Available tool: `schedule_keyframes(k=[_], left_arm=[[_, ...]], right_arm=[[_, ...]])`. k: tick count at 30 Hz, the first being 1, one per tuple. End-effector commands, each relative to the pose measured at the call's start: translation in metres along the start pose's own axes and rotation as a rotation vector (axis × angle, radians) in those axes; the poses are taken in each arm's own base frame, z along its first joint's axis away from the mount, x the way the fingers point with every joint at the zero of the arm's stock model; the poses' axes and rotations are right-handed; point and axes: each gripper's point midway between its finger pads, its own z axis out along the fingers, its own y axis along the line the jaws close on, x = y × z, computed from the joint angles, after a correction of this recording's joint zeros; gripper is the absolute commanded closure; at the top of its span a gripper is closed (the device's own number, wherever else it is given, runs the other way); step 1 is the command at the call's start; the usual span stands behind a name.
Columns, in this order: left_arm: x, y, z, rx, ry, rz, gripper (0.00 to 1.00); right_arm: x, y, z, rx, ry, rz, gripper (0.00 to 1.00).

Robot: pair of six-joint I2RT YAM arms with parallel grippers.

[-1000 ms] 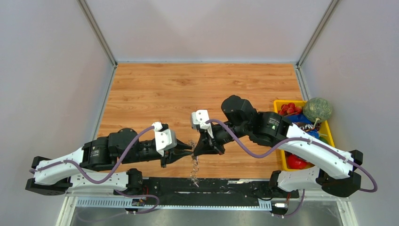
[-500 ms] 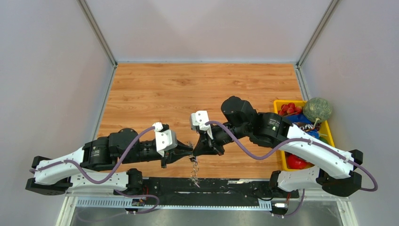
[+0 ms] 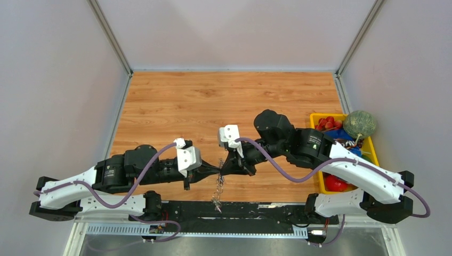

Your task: Put the keys on the keyring

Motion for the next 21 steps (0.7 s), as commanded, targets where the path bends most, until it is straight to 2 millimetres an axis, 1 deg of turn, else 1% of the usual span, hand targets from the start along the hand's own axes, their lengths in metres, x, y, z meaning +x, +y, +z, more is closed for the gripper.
schedule_keyframes(k=[1, 4, 7, 9, 11, 14, 15, 16, 17, 18, 19, 20, 21], left_arm=[[-0.005, -0.001, 0.004, 0.010, -0.021, 0.014, 1.00], [-0.012, 0.001, 0.001, -0.002, -0.050, 0.017, 1.00], [-0.019, 0.003, -0.001, -0.015, -0.087, 0.020, 1.00], [-0.024, 0.005, -0.003, -0.022, -0.114, 0.022, 1.00], [-0.030, 0.006, -0.006, -0.027, -0.147, 0.022, 1.00], [-0.042, 0.007, -0.011, -0.035, -0.214, 0.016, 1.00], [-0.044, 0.007, -0.013, -0.036, -0.230, 0.014, 1.00], [-0.050, 0.007, -0.015, -0.037, -0.261, 0.011, 1.00], [-0.050, 0.008, -0.018, -0.038, -0.279, 0.009, 1.00], [-0.057, 0.008, -0.020, -0.038, -0.312, 0.007, 1.00], [-0.057, 0.008, -0.023, -0.039, -0.327, 0.005, 1.00], [-0.063, 0.008, -0.025, -0.040, -0.361, 0.001, 1.00], [-0.064, 0.009, -0.027, -0.042, -0.376, -0.001, 1.00]], right_arm=[[-0.059, 0.007, -0.028, 0.050, -0.217, -0.111, 0.99], [-0.063, 0.009, -0.035, 0.063, -0.248, -0.116, 0.91], [-0.063, 0.008, -0.040, 0.088, -0.262, -0.115, 0.79], [-0.062, 0.009, -0.043, 0.100, -0.270, -0.117, 0.69], [-0.062, 0.010, -0.047, 0.107, -0.287, -0.124, 0.65], [-0.062, 0.011, -0.052, 0.125, -0.315, -0.129, 0.63], [-0.061, 0.009, -0.053, 0.134, -0.322, -0.127, 0.63], [-0.060, 0.010, -0.054, 0.139, -0.330, -0.126, 0.62], [-0.062, 0.010, -0.056, 0.145, -0.342, -0.126, 0.62], [-0.062, 0.010, -0.056, 0.148, -0.351, -0.125, 0.62], [-0.062, 0.010, -0.057, 0.147, -0.360, -0.125, 0.62], [-0.062, 0.011, -0.058, 0.147, -0.371, -0.129, 0.62], [-0.061, 0.011, -0.057, 0.148, -0.379, -0.134, 0.62]])
